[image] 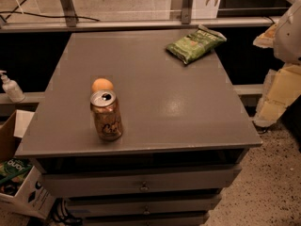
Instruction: Pick orange
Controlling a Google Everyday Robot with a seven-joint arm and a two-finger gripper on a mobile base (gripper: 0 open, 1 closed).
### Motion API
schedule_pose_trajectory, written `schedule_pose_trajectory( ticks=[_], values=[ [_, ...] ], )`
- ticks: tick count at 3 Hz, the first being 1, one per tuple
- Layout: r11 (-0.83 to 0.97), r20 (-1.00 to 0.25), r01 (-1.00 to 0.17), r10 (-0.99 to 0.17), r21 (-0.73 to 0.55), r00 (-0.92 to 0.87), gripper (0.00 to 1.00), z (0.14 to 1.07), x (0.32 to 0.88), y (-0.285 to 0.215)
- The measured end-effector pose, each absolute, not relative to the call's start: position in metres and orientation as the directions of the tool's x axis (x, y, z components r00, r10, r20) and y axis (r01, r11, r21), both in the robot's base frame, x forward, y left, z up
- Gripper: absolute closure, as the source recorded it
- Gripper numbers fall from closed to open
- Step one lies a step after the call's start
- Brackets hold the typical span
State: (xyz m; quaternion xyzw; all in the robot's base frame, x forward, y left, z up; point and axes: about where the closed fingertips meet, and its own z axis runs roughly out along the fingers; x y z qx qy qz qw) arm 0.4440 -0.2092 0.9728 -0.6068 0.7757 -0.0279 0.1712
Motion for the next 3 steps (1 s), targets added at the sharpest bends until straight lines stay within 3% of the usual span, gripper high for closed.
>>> schedule_pose_trajectory(
  ticks=[1, 3],
  values=[
    [0.247, -0.3, -0.935, -0.939, -0.254, -0.167, 0.0, 0.957, 0.461, -0.188],
    [0.181, -0.524, -0.955, -0.851, -0.234, -0.033, 0.0, 0.918, 0.515, -0.094]
  ],
)
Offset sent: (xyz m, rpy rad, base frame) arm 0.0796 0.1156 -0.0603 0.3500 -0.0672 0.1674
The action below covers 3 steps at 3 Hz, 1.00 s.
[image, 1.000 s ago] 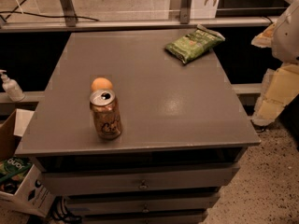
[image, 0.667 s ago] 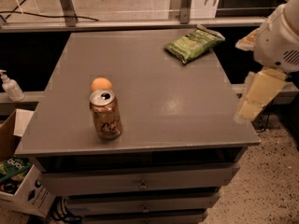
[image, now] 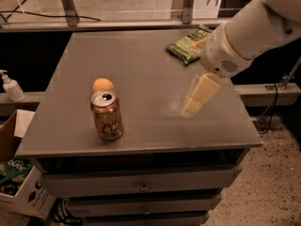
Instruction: Pick orange
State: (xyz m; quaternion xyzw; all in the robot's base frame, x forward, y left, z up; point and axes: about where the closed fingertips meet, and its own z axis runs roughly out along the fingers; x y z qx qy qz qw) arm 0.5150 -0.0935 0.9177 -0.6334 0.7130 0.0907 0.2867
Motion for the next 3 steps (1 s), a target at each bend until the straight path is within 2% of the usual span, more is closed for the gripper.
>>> schedule_pose_trajectory(
  ticks=[2, 3],
  values=[
    [0.107, -0.696, -0.974, -0.715, -0.201, 0.065, 0.0, 0.904, 0.538, 0.017],
    [0.102, -0.701, -0.973, -0.709, -0.209, 0.076, 0.0, 0.905, 0.536, 0.02]
  ],
)
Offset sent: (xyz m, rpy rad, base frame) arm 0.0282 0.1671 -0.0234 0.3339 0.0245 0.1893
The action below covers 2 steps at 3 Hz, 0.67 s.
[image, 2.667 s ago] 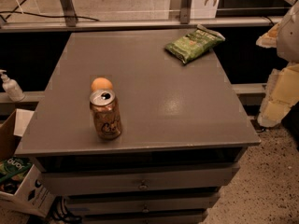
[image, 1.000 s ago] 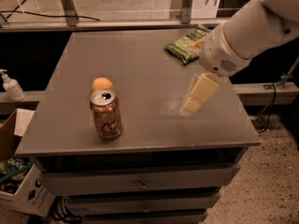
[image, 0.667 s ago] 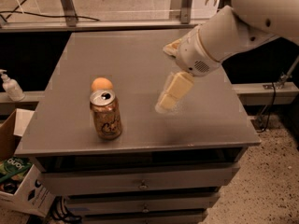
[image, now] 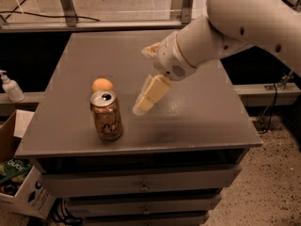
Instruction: Pick orange
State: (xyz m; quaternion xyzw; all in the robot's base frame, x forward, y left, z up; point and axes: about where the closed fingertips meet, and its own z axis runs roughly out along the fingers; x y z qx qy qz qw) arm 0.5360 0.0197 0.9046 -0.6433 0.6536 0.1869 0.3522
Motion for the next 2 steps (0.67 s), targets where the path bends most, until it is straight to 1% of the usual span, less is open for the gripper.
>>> schedule_pose_trajectory(
  ticks=[1, 2],
  values=[
    [0.079, -0.706, -0.962, -0.695, -0.26, 0.134, 0.0, 0.897, 0.544, 0.037],
    [0.072, -0.707, -0.943, -0.681, -0.325, 0.191, 0.0, 0.887, 0.565, 0.051]
  ],
)
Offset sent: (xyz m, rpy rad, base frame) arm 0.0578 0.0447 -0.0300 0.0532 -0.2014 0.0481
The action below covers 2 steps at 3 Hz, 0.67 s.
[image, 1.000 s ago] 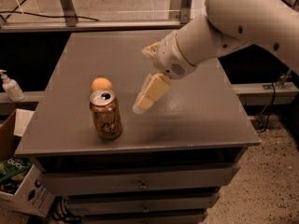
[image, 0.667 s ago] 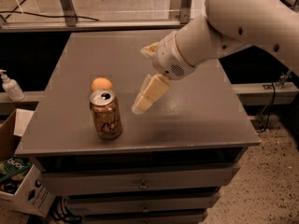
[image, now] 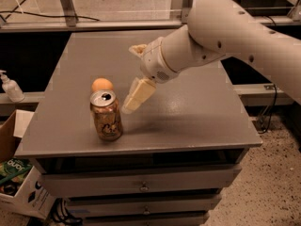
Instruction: Pick orange
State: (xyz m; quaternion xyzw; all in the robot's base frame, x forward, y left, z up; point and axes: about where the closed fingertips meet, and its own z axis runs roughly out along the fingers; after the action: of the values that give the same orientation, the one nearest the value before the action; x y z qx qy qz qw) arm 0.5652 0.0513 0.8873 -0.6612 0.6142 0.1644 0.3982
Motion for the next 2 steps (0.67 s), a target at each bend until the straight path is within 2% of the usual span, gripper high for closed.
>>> schedule_pose_trajectory(
  ticks=[2],
  values=[
    [0.095, -0.735, -0.936, -0.648, -0.339, 0.2, 0.0, 0.869, 0.601, 0.089]
  ],
)
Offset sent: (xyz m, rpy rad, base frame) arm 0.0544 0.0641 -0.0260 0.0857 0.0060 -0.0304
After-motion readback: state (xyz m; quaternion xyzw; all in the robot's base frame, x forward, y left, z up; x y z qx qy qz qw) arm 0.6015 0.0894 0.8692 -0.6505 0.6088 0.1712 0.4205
